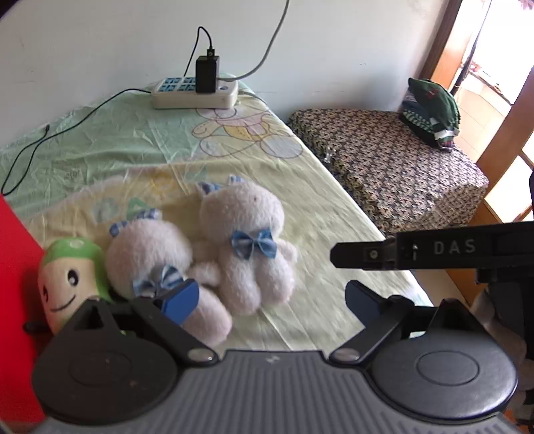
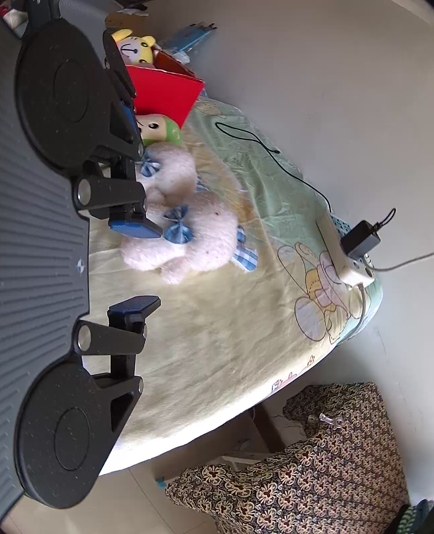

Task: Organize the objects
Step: 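Grasp the white bunny with the blue plaid bow using both tools, then lift the white bunny with both tools and carry it to the box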

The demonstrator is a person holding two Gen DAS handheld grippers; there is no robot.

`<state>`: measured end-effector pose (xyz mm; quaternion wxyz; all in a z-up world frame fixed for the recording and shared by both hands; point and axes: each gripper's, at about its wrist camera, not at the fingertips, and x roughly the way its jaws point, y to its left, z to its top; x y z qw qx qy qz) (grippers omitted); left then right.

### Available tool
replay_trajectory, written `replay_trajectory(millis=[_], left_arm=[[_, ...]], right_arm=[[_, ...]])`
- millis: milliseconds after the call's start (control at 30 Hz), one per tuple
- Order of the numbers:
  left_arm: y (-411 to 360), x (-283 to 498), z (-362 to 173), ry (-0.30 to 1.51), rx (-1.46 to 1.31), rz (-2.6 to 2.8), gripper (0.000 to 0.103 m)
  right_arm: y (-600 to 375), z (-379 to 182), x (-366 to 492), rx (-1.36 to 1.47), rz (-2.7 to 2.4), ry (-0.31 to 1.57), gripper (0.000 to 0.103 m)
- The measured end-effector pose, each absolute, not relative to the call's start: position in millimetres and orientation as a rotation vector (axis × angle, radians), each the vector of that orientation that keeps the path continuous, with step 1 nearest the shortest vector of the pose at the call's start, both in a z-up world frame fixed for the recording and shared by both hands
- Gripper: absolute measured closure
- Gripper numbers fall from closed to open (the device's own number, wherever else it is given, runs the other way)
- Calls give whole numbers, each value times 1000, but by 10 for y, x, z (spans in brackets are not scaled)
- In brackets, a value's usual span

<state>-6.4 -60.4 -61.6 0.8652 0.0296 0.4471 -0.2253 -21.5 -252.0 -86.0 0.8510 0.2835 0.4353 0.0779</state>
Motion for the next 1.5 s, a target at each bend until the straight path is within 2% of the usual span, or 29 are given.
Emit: replay_trajectory(millis=[133, 300, 633, 967, 1033, 1133, 1267, 1500], left_arm=[[-708, 86, -658, 941, 43, -501, 9], [-775, 295, -819, 999, 15, -511, 22], [-665, 549, -1004, 1054, -17, -470, 23], [-772, 629, -1095, 1044, 82, -435, 21], [-795, 622, -1107, 1042, 104, -430, 21], [-779, 614, -1087, 1046, 92, -427, 25], [-742, 563, -1026, 1056, 66, -438, 35], [-794, 287, -837, 1042, 39, -487, 35]], right_arm=[[-2632, -950, -69, 682, 188, 924, 61], [-2638, -1046, 154, 701, 245, 943, 61], [-2566, -1263, 492, 709, 363, 1007, 61], [-2444, -1413, 752, 768, 486, 1033, 61], [-2435, -1433, 780, 795, 505, 1034, 67], [-2447, -1420, 769, 798, 515, 1036, 70], [-2503, -1367, 681, 805, 512, 1039, 73], [-2544, -1115, 329, 733, 499, 993, 75]])
